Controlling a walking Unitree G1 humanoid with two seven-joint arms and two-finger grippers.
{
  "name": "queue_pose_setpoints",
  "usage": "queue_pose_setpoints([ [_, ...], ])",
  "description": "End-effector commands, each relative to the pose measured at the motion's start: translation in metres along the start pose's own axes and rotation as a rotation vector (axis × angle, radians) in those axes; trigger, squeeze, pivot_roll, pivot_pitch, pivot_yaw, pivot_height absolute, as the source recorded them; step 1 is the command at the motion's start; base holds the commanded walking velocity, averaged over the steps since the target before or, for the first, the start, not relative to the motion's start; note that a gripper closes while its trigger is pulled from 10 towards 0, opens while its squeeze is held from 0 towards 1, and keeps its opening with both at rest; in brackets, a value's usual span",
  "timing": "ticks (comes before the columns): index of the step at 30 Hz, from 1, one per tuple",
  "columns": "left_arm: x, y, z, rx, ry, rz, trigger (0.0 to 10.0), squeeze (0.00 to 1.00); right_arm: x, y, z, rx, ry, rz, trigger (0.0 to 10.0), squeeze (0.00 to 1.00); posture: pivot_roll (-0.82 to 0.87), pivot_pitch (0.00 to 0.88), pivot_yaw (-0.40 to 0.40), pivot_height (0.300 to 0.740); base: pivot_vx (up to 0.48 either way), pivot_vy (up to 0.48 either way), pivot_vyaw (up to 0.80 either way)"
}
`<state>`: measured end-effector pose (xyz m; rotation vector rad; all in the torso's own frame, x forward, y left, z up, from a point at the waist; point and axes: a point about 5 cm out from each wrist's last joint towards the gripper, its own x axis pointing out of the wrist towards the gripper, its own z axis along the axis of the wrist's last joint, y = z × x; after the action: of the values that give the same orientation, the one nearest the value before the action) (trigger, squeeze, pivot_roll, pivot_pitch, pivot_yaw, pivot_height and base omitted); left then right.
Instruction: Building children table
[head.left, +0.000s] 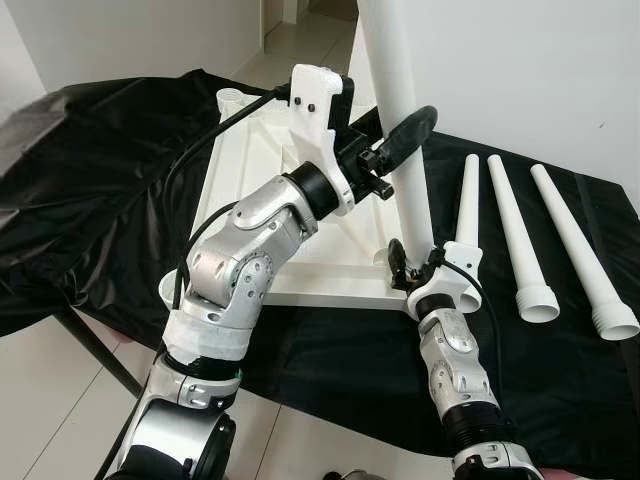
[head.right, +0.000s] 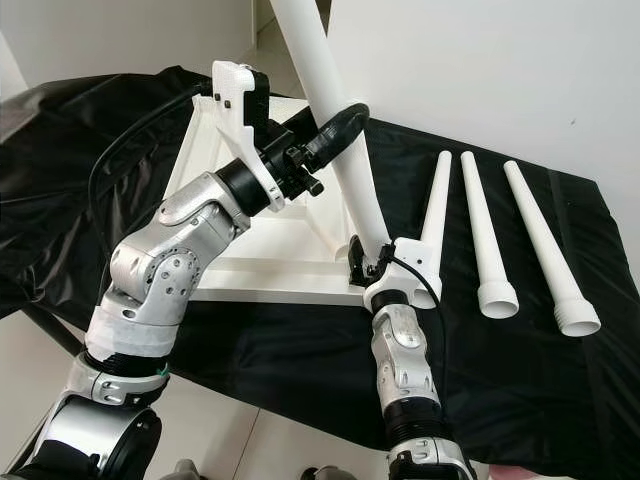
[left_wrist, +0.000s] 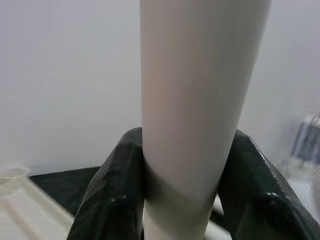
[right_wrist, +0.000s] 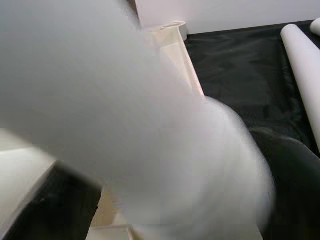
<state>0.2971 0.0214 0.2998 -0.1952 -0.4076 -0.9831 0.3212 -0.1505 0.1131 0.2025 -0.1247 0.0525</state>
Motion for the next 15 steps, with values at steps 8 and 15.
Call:
queue_pose_setpoints([
  [8, 0.009, 0.009, 0.009, 0.036, 0.036, 0.16, 10.0, 0.0, 0.007, -0.001, 0.007, -0.046, -0.001, 0.04, 10.0, 1.0, 0.09, 0.0, -0.078, 0.74, 0.0, 0.0, 0.0],
  [15, 0.011, 0.029, 0.029, 0.047, -0.011, 0.28, 10.0, 0.0, 0.017, 0.005, 0.021, -0.176, -0.043, 0.09, 10.0, 0.24, 0.09, 0.0, -0.082, 0.74, 0.0, 0.0, 0.0],
])
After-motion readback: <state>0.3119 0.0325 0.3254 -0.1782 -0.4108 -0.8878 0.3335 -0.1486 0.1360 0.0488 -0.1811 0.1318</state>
